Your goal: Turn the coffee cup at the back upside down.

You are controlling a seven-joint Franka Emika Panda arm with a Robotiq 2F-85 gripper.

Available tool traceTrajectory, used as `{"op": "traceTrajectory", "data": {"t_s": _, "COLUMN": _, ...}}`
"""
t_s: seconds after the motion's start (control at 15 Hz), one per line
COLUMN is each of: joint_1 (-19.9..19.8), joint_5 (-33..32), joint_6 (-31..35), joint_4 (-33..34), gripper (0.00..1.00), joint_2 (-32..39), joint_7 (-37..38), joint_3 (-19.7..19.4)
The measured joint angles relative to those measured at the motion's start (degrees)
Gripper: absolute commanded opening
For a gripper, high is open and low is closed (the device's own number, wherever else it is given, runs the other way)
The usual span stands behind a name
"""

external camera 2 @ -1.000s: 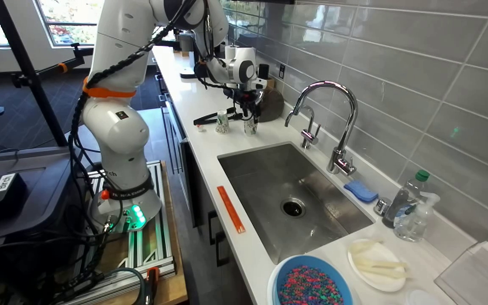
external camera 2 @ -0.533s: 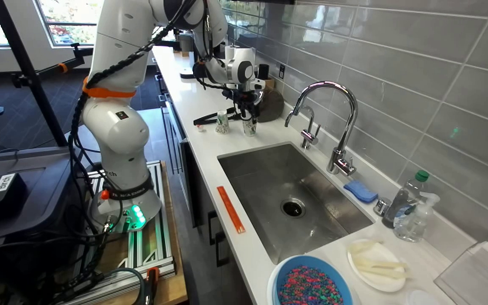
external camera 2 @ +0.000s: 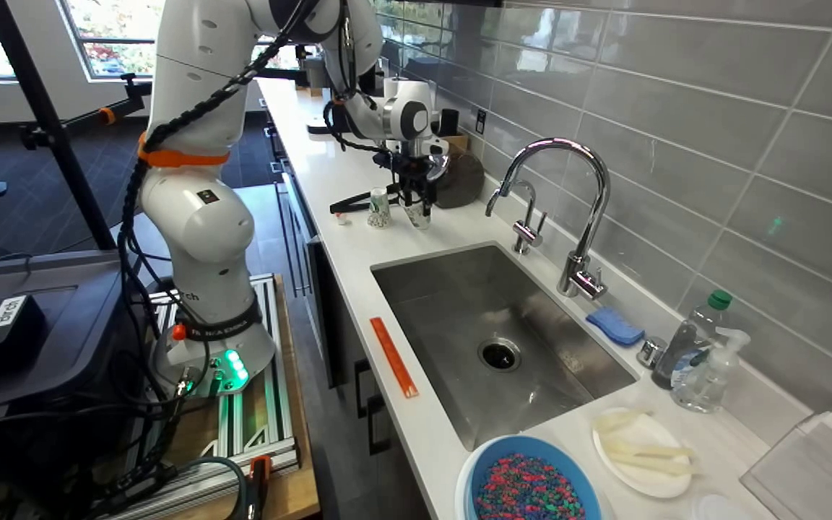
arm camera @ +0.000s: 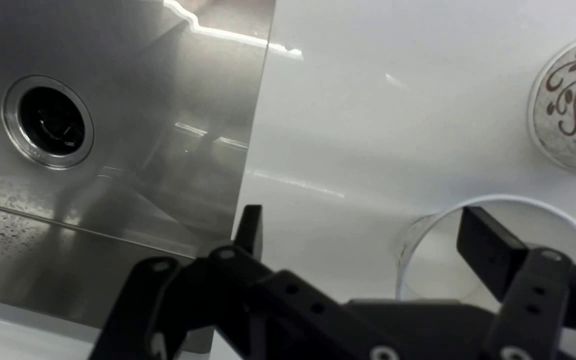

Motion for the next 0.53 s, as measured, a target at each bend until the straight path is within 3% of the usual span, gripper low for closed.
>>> {"op": "traceTrajectory", "data": {"t_s": 0.53, "joint_1": -0.11, "joint_5": 3.4, "joint_6": -5.85, "joint_4": -0.17, "gripper": 1.0, "joint_2": 0.14, "joint_7": -2.9, "joint_3": 0.89}}
